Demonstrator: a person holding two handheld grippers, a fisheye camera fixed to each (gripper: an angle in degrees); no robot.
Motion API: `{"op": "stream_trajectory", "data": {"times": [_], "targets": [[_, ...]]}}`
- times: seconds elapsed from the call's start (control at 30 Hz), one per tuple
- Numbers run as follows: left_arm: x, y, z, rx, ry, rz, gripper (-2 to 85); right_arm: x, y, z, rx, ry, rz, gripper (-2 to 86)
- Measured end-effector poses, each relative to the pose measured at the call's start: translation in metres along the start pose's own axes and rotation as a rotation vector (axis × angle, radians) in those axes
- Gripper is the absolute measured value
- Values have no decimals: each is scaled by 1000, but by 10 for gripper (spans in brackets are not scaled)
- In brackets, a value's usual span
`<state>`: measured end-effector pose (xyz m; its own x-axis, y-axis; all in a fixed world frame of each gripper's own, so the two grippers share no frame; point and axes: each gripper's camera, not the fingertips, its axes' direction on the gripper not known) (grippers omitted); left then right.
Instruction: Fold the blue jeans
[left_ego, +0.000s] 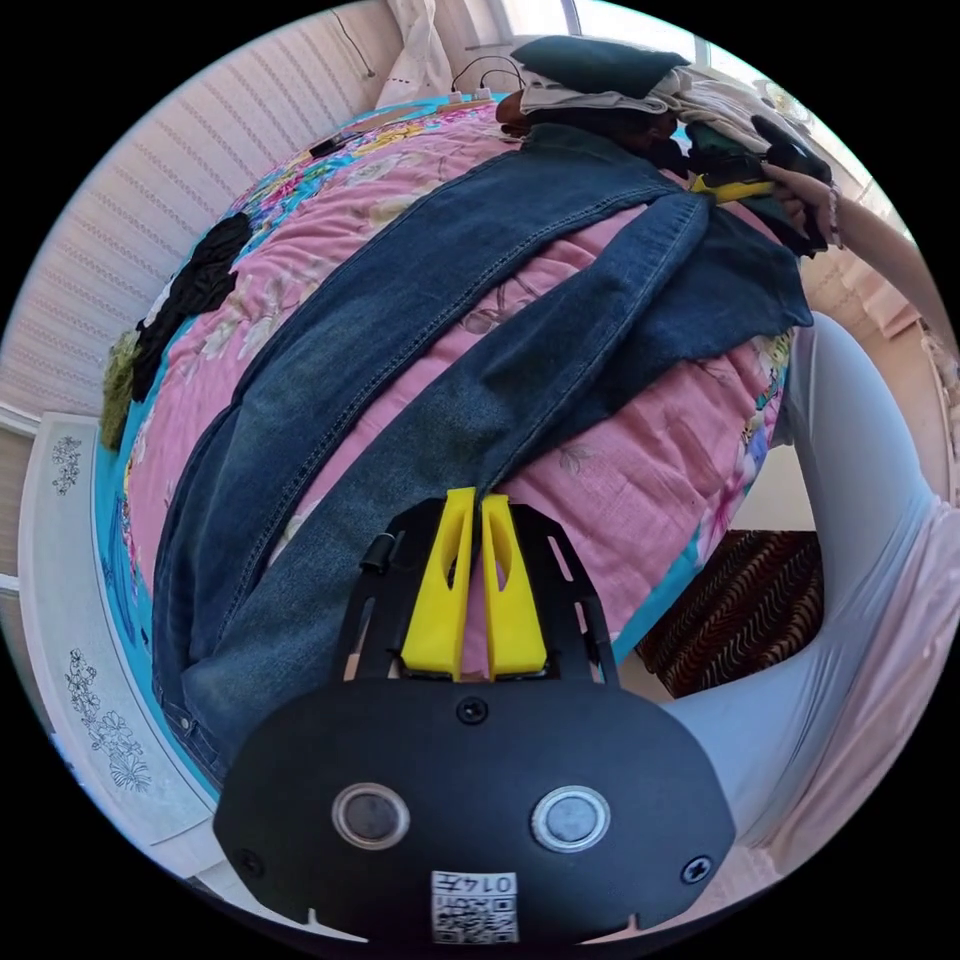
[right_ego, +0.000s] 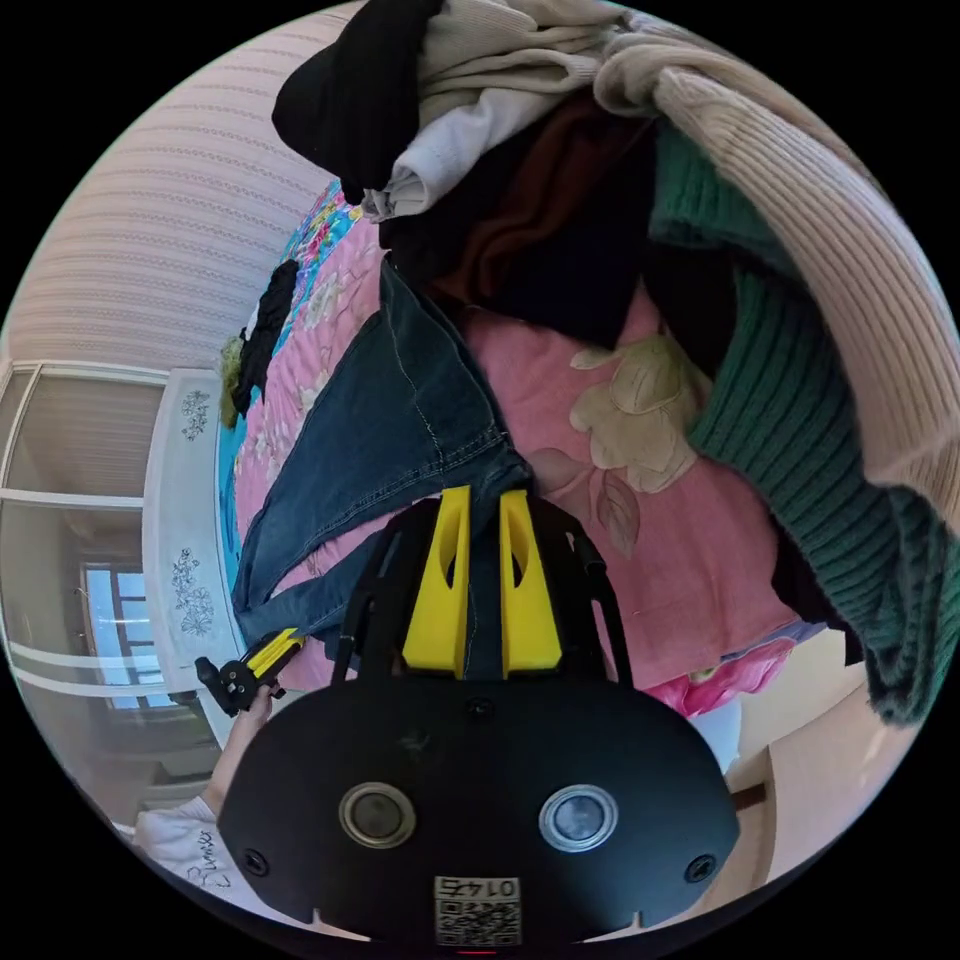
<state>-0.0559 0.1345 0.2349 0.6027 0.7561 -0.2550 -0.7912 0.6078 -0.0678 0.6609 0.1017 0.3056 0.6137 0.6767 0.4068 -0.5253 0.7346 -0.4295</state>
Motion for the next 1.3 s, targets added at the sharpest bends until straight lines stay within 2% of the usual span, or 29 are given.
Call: {"op": "stream_trajectory", "data": {"times": [0.13, 0.27, 0.37, 0.5, 0.7, 0.8, 0.93, 1.0, 1.07, 1.13, 1.2, 1.27, 1.3], "targets": [[-18, 28, -50, 96, 18, 1, -10, -39, 3, -20, 54, -85, -141, 18], [-48, 66, -132, 213, -36, 3, -10, -111, 22, -86, 252, -331, -422, 12], [-54, 100, -186, 320, 7, 45, -10, -124, 56, -123, 358, -388, -505, 11], [-31, 124, -180, 281, 53, 128, -10, -84, 79, -100, 296, -410, -355, 11], [11, 155, -54, 66, 162, 22, -3, -25, 90, 19, 79, -106, -64, 15], [-6, 183, -53, 102, 204, -89, 14, -38, 90, 58, 6, 41, -62, 21], [-58, 249, -95, 271, 347, -268, 33, -86, 81, 71, -13, 214, -92, 55], [-86, 297, -110, 343, 326, -410, 27, -119, 76, 73, 16, 362, -138, 61], [-126, 379, -124, 414, 257, -647, 28, -180, 66, 84, 71, 549, -248, 60], [-155, 450, -129, 451, 170, -846, 34, -242, 55, 102, 116, 557, -407, 62], [-180, 518, -128, 465, 70, -1053, 43, -316, 41, 136, 100, 471, -599, 73], [-210, 600, -122, 510, -2, -1285, 58, -434, 29, 207, -18, 303, -887, 93], [-216, 617, -121, 534, -15, -1333, 64, -464, 29, 227, -41, 270, -958, 97]]}}
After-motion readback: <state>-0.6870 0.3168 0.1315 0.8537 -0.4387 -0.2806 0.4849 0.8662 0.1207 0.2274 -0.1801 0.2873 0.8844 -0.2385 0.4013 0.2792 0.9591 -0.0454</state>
